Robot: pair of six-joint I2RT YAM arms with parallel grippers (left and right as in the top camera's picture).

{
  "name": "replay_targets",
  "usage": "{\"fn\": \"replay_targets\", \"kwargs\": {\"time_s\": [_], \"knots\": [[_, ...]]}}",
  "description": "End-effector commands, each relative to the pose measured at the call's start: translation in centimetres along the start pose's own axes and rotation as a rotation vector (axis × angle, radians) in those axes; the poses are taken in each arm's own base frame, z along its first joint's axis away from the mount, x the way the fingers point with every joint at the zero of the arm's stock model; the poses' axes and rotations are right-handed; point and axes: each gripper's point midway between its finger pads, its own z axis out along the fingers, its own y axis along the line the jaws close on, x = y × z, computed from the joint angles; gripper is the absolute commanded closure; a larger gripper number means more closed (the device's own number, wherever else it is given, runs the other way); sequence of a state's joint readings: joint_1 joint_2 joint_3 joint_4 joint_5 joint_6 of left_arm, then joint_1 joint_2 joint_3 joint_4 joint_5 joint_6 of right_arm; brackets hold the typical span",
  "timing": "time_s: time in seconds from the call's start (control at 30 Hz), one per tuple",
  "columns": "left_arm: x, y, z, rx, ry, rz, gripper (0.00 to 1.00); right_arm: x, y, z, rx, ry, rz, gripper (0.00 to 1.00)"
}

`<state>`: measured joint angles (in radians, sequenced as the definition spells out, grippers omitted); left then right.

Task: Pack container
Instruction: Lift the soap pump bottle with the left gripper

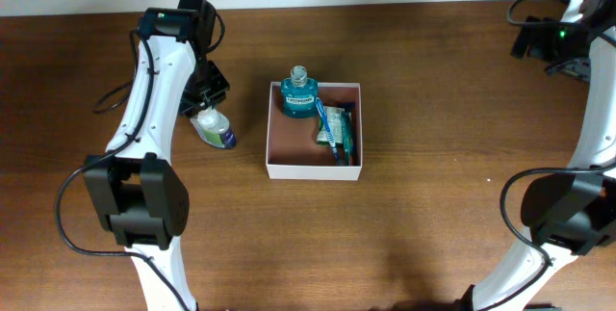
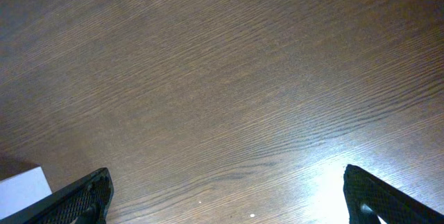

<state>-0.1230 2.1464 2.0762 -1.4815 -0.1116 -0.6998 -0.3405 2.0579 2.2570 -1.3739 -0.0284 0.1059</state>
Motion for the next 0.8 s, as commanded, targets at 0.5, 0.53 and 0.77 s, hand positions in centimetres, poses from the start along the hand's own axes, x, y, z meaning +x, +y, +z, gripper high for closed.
{"fn": "replay_targets", "kwargs": {"time_s": [0.5, 0.53, 0.77], "knots": [[-2.1, 0.1, -8.8, 0.12, -0.217, 0.219, 0.64, -0.2, 0.2, -1.1, -0.011, -0.025, 0.008, 0.01], [-2.1, 0.1, -9.0, 0.124, -0.223, 0.218, 0.64, -0.2, 0.2, -1.1, -0.011, -0.025, 0.008, 0.01], [-1.6, 0.9, -11.9, 0.163, -0.282, 0.224, 0.64, -0.2, 0.2, -1.1, -0.011, -0.025, 0.008, 0.01]]}}
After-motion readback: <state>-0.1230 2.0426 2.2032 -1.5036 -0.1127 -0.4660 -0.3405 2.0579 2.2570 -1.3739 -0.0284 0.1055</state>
